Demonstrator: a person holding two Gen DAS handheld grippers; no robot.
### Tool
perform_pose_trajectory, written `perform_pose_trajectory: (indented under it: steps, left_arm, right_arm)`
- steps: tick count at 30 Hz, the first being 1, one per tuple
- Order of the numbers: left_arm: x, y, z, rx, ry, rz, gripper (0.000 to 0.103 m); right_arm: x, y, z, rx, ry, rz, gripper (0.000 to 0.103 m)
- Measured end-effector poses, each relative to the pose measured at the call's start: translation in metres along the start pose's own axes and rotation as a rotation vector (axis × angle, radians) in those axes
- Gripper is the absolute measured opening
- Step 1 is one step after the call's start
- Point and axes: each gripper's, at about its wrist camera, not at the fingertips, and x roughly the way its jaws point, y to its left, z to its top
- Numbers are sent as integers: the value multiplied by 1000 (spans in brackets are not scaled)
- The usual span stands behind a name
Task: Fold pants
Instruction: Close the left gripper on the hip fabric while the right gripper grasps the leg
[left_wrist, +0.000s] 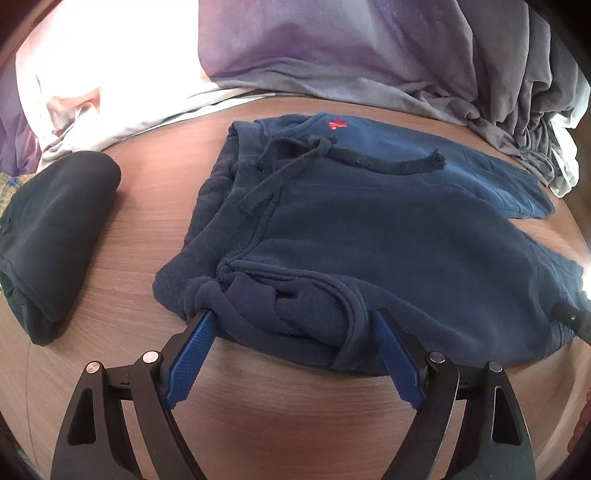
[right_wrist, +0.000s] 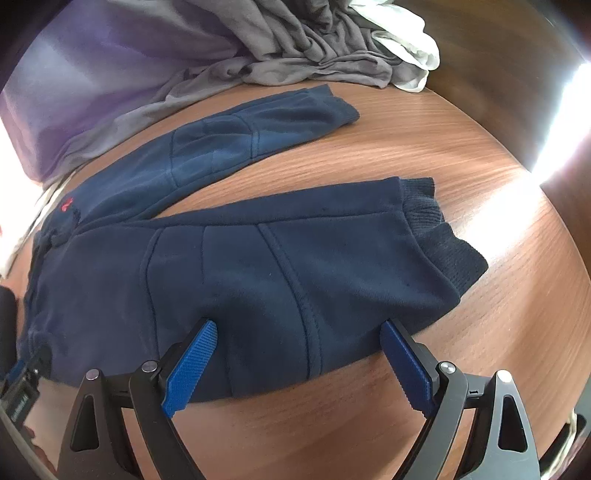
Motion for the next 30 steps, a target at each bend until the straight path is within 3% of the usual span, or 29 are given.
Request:
perform_pose_trajectory:
  steps: [5,7,11,13,16,21,23,30]
  left_arm:
    - [4,3,0,-19,8,-12,85]
    - [5,4,-1,-34,15,-39,77]
    - [2,3,-1,-26,9,-63,62]
    - [0,1,-2,-20,5,-79,48]
    - [-2,-4,-1,-3,-3,-88,37]
    - [-8,-6,-1,14,-8,-82,32]
    - [-10,-6,-1,17,-6,-74,32]
    - [-31,-6,-5,53,-21,-55,30]
  right_arm:
    - [4,1,2,-2,-9,-21,91]
    - [5,2,3,-7,-11,-28,90]
    - [4,1,4,-16,-24,-54,76]
    - [2,-1,4,-7,-31,-56,68]
    - [0,-7,4,10,-46,-55,53]
    - [-2,-12,6,10,-61,-20,21]
    - [-5,-12,6,9,-64,2,14]
    - [-18,-14,1,5,-83,27,9]
